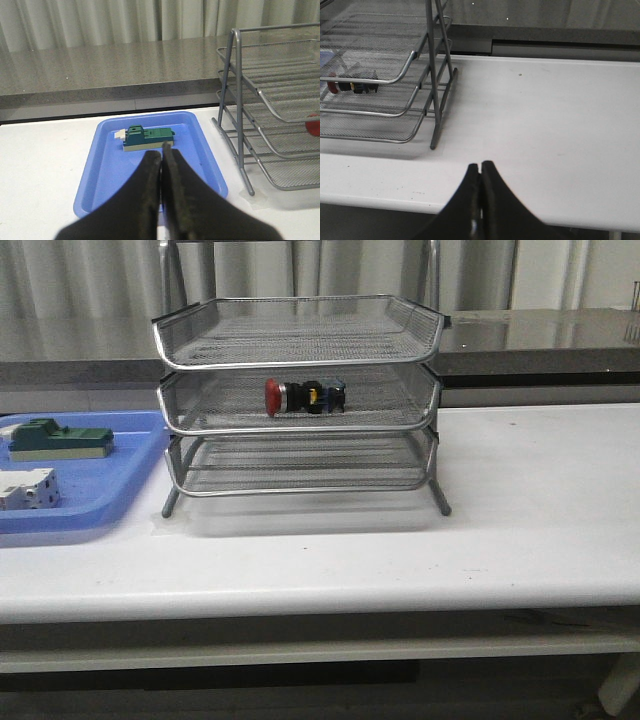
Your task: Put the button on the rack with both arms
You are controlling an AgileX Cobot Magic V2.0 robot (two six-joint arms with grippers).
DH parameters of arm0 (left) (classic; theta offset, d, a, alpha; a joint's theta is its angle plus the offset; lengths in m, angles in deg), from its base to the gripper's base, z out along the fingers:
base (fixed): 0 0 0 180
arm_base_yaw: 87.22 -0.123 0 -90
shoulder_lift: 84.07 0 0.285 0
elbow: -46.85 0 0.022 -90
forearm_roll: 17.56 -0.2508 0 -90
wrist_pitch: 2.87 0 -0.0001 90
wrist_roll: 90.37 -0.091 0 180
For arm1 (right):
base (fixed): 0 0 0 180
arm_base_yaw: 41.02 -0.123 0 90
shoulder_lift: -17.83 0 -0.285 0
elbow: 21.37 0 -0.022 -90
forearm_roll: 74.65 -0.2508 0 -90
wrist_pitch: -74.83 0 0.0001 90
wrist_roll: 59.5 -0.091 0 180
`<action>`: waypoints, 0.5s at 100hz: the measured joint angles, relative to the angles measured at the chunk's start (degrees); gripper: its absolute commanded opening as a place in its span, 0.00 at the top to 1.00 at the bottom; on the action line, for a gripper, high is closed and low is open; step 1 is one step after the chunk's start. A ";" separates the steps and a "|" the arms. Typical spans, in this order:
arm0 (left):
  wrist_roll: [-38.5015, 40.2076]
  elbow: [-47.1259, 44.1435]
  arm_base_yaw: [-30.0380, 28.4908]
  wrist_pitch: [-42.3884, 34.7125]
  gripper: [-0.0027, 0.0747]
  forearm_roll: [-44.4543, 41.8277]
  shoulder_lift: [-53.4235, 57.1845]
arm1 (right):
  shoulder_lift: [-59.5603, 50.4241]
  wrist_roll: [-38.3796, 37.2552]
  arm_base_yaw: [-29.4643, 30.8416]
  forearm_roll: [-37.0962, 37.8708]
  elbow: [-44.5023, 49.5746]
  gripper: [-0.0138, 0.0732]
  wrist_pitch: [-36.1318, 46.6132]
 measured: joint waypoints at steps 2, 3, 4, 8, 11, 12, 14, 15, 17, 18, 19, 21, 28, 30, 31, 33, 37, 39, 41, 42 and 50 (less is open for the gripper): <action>0.00 0.00 0.00 0.00 0.96 0.00 0.00 | -0.60 0.00 0.00 0.00 0.61 0.92 0.56; 0.00 0.00 0.00 0.00 0.96 0.00 0.00 | -1.06 0.00 0.00 0.13 0.85 0.92 0.77; 0.00 0.00 0.00 0.00 0.96 0.00 0.00 | -1.29 0.00 0.00 0.14 1.32 0.92 1.18; 0.00 0.00 0.00 0.00 0.96 0.00 0.00 | -2.82 0.00 0.00 0.14 2.70 0.92 2.43; 0.00 0.00 0.00 0.00 0.96 0.00 0.00 | -3.94 0.00 0.00 0.24 4.30 0.92 3.80; 0.00 0.00 0.00 0.00 0.96 0.00 0.00 | -4.23 0.00 0.00 0.22 4.64 0.92 4.11; 0.00 0.00 0.00 0.00 0.96 0.00 0.00 | -5.14 0.00 0.00 0.22 5.70 0.92 5.03; 0.00 0.00 0.00 0.00 0.96 0.00 0.00 | -5.76 0.00 0.00 0.22 6.07 0.92 5.36; 0.00 0.00 0.00 0.00 0.96 0.00 0.00 | -6.76 0.00 0.00 0.22 7.21 0.92 6.37; 0.00 0.00 0.00 0.00 0.96 0.00 0.00 | -7.09 0.00 0.00 0.22 7.98 0.92 7.01; 0.00 0.00 0.00 0.00 0.96 0.00 0.00 | -7.42 0.00 0.00 0.22 8.39 0.92 7.36; 0.00 0.00 0.00 0.00 0.96 0.00 0.00 | -8.46 0.00 0.00 0.22 9.60 0.92 8.25; 0.00 0.00 0.00 0.00 0.96 0.00 0.00 | -12.07 0.00 0.00 0.22 13.70 0.92 10.79; 0.00 0.00 0.00 0.00 0.96 0.00 0.00 | -13.19 0.00 0.00 0.22 14.90 0.92 11.26; 0.00 0.00 0.00 0.00 0.96 0.00 0.00 | -13.94 0.00 0.00 0.22 15.29 0.92 11.41; 0.00 0.00 0.00 0.00 0.96 0.00 0.00 | -14.69 0.00 0.00 0.22 16.43 0.92 11.74; 0.00 0.00 0.00 0.00 0.96 0.00 0.00 | -16.99 0.00 0.00 0.22 18.58 0.92 12.13; 0.00 0.00 0.00 0.00 0.96 0.00 0.00 | -18.15 0.00 0.00 0.22 19.58 0.92 12.19; 0.00 0.00 0.00 0.00 0.96 0.00 0.00 | -19.26 0.00 0.00 0.22 20.21 0.92 12.23; 0.00 0.00 0.00 0.00 0.96 0.00 0.00 | -19.64 0.00 0.00 0.22 20.82 0.92 12.33; 0.00 0.00 0.00 0.00 0.96 0.00 0.00 | -23.91 0.00 0.00 0.22 23.73 0.92 12.45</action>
